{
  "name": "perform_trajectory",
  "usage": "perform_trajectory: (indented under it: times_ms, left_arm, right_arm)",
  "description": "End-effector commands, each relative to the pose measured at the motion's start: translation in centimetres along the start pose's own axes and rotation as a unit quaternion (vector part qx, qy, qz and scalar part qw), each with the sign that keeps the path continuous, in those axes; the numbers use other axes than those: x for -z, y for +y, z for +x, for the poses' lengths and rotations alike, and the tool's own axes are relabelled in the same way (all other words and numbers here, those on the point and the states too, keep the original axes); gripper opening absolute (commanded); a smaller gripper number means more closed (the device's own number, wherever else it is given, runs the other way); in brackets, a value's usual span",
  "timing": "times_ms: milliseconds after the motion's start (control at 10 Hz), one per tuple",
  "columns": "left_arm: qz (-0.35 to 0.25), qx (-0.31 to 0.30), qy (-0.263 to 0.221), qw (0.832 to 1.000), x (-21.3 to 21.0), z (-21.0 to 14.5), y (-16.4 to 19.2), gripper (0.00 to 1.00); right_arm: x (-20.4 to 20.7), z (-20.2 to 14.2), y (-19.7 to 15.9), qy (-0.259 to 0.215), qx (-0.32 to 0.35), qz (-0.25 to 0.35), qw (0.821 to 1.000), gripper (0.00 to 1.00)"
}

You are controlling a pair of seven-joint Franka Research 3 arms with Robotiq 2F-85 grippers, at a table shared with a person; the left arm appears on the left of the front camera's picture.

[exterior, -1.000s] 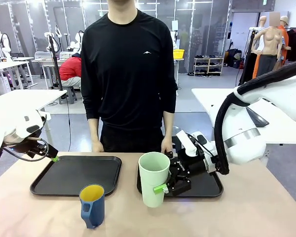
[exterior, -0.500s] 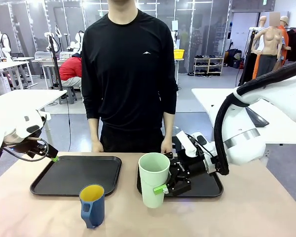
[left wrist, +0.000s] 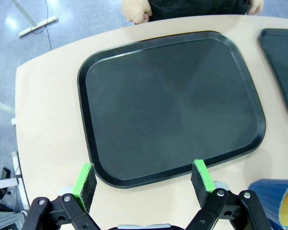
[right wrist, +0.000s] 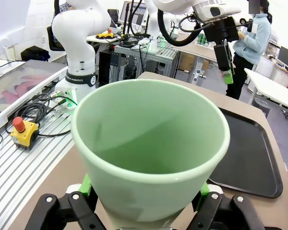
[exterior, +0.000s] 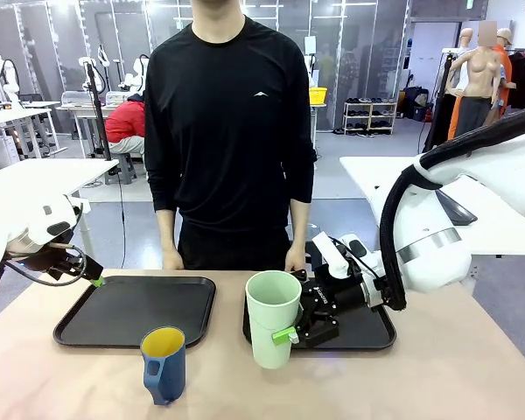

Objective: Sort and store the cups by type.
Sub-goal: Place the picked Reusable plastic cup into the Flat Tray indicated by the person.

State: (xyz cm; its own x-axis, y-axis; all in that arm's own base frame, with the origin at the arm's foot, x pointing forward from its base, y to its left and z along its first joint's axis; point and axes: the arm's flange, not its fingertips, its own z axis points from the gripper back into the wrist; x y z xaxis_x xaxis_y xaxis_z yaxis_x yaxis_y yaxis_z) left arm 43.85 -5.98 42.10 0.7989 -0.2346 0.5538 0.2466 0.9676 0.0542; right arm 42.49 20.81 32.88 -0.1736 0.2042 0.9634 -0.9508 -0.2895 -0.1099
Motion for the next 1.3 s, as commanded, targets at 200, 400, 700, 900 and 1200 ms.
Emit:
perform_trajectory:
  times_ms: [200, 400, 700, 900, 1200]
  left_arm:
    - [0.0, 0.0, -0.001, 1.0, -0.06, 0.04, 0.1, 1.0]
    - [0.0, 0.0, -0.001, 1.0, -0.06, 0.04, 0.1, 1.0]
    - [0.0, 0.0, -0.001, 1.0, -0.06, 0.04, 0.1, 1.0]
    - [0.0, 0.0, -0.001, 1.0, -0.06, 0.04, 0.1, 1.0]
    - [0.0, 0.0, -0.001, 1.0, -0.06, 0.04, 0.1, 1.0]
  right_arm:
    - [0.17, 0.03, -0.06, -0.002, -0.002, 0.003, 1.0, 0.4]
    - [0.17, 0.03, -0.06, -0.002, -0.002, 0.003, 1.0, 0.4]
    - [0.17, 0.03, -0.06, -0.002, -0.002, 0.003, 1.0, 0.4]
    - [0.17, 0.03, -0.06, -0.002, -0.002, 0.003, 1.0, 0.4]
    - [0.0, 0.0, 0.0, 0.0, 0.0, 0.0, 1.0, 0.87]
